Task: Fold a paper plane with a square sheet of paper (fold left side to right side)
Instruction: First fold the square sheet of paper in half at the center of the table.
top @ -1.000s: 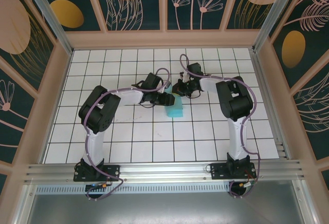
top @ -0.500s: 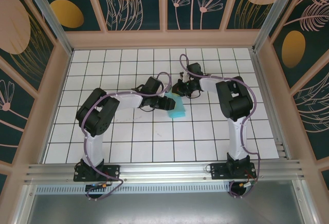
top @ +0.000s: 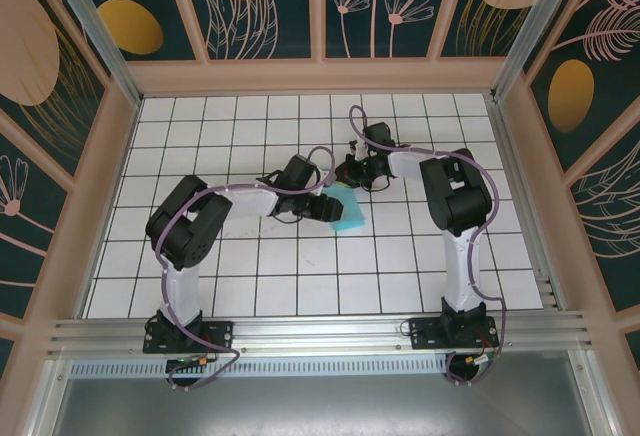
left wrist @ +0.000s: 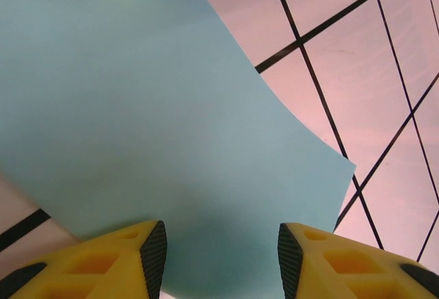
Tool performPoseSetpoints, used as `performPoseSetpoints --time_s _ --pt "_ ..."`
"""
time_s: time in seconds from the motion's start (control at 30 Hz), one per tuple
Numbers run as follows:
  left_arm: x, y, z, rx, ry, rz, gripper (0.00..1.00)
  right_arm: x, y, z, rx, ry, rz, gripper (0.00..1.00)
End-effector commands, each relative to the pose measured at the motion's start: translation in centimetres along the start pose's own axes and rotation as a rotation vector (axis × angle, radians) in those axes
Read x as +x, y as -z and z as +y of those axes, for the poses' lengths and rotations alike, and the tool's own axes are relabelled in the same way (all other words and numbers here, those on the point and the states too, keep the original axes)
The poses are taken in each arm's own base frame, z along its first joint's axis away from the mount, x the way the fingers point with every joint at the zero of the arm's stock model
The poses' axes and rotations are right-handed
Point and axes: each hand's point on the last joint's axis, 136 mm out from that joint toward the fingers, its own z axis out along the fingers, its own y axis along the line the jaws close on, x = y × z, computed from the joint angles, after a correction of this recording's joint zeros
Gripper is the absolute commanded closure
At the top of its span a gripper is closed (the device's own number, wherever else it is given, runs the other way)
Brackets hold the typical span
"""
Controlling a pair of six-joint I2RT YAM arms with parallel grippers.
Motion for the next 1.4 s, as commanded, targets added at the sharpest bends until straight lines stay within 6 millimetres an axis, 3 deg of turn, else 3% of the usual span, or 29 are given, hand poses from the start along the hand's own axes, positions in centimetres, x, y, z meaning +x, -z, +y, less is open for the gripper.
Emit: performPoseSetpoints --time_s 0.0,0.4,1.03,1.37 --pt "4.0 -0.2 -1.1 0.032 0.031 0.125 0.50 1.5 -1.1 -4.2 0.144 -0.071 0.035 0.92" --pt "4.4 -0.4 -1.1 -0.041 0.008 0.141 0.50 1.5 -1.0 -4.1 0.148 -0.072 0.032 0.92" --pt "5.0 -0.7 -3.7 -0.009 -0.041 0.139 0.50 1.7 -1.0 -4.1 0.138 -0.075 0.034 0.92" --pt "6.8 -1.0 -4.3 -0.002 -0.039 0.172 0.50 1.7 -1.1 -4.1 0.139 -0.075 0.034 0.92"
